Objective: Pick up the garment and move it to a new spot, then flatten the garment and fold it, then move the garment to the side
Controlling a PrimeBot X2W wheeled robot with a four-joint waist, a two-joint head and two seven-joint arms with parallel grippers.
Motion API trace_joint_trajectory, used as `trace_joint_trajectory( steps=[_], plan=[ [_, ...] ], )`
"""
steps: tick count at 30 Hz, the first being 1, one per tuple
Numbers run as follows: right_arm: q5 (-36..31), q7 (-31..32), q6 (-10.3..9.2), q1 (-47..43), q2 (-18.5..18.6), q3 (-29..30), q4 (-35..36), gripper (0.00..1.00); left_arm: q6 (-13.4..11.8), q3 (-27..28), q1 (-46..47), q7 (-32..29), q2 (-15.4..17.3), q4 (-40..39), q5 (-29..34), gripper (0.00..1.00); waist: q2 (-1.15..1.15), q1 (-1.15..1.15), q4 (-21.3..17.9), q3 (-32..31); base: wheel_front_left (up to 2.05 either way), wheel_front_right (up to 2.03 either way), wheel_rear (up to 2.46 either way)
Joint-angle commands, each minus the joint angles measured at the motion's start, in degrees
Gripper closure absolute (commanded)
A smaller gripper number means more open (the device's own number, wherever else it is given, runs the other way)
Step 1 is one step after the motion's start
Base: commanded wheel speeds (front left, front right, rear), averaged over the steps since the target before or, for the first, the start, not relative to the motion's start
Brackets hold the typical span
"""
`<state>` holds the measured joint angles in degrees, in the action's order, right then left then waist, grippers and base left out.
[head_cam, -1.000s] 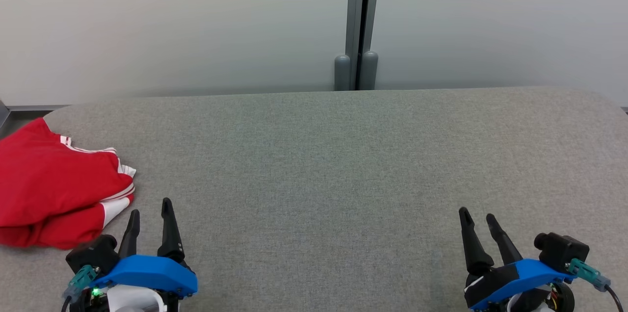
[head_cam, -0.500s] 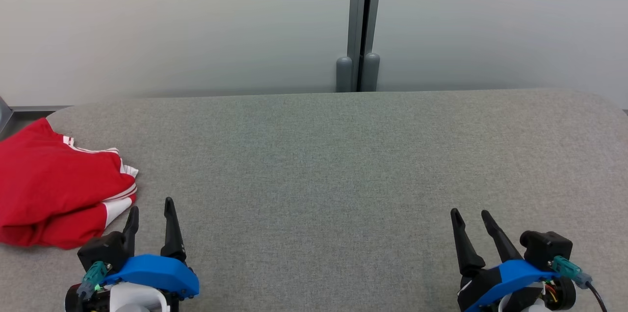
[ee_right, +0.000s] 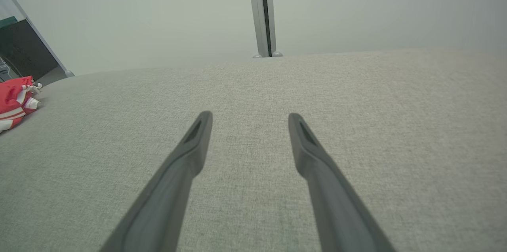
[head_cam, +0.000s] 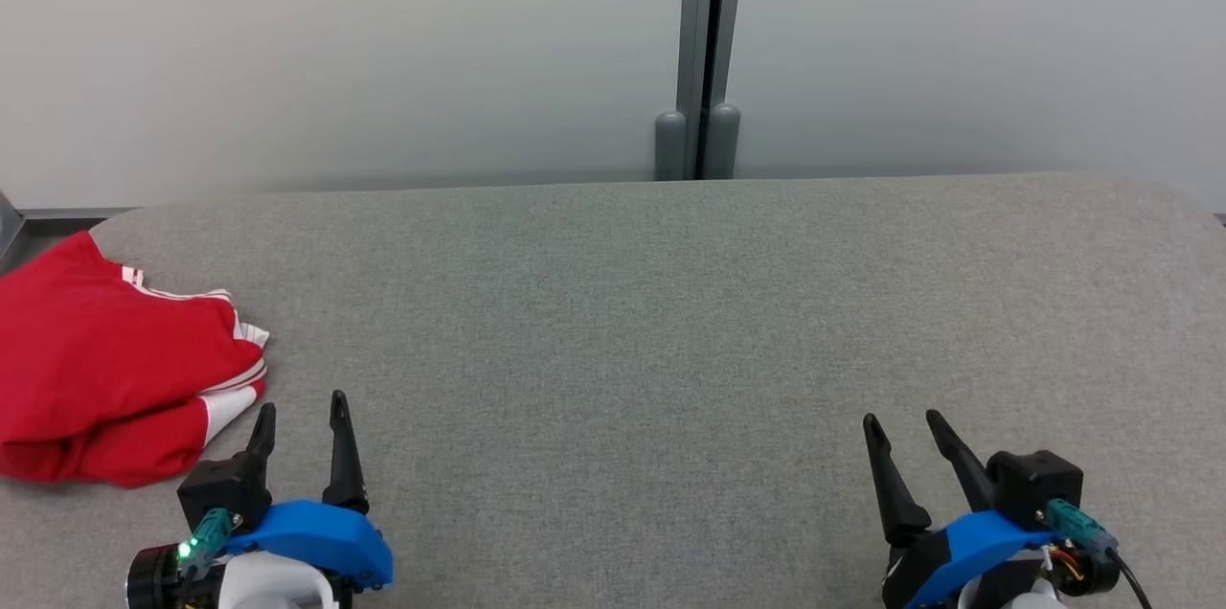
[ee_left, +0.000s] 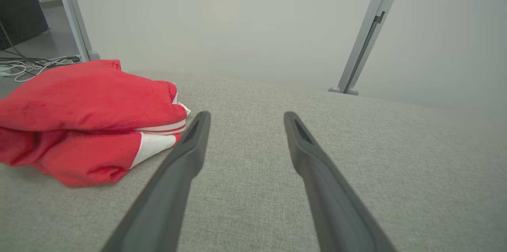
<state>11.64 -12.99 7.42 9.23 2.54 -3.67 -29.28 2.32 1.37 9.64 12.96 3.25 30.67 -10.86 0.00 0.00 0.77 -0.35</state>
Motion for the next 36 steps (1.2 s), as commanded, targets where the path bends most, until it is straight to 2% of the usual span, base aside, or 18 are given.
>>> trace_joint_trajectory(
  steps=[1, 19, 36],
  plan=[
    [-1.7, -0.6, 0.07, 1.1, 0.5, -0.2, -0.4, 0.00, -0.2, 0.3, 1.3, 0.6, 0.3, 0.5, 1.6, 0.00, 0.00, 0.00, 0.0, 0.0, 0.00, 0.00, 0.00],
    [-9.6, -2.4, 0.08, 1.4, 0.5, -0.7, -1.8, 0.00, -0.4, -0.2, 2.6, 2.4, 0.7, 3.9, 9.0, 0.00, 0.00, 0.00, 0.7, 0.0, 0.00, 0.00, 0.00],
    [-9.3, -2.3, 0.08, 1.3, 0.5, -0.1, -1.7, 0.00, -0.2, 0.2, 2.8, 2.3, 0.6, 4.4, 8.2, 0.00, 0.00, 0.00, 1.1, 0.2, 0.00, 0.00, 0.00]
  ],
)
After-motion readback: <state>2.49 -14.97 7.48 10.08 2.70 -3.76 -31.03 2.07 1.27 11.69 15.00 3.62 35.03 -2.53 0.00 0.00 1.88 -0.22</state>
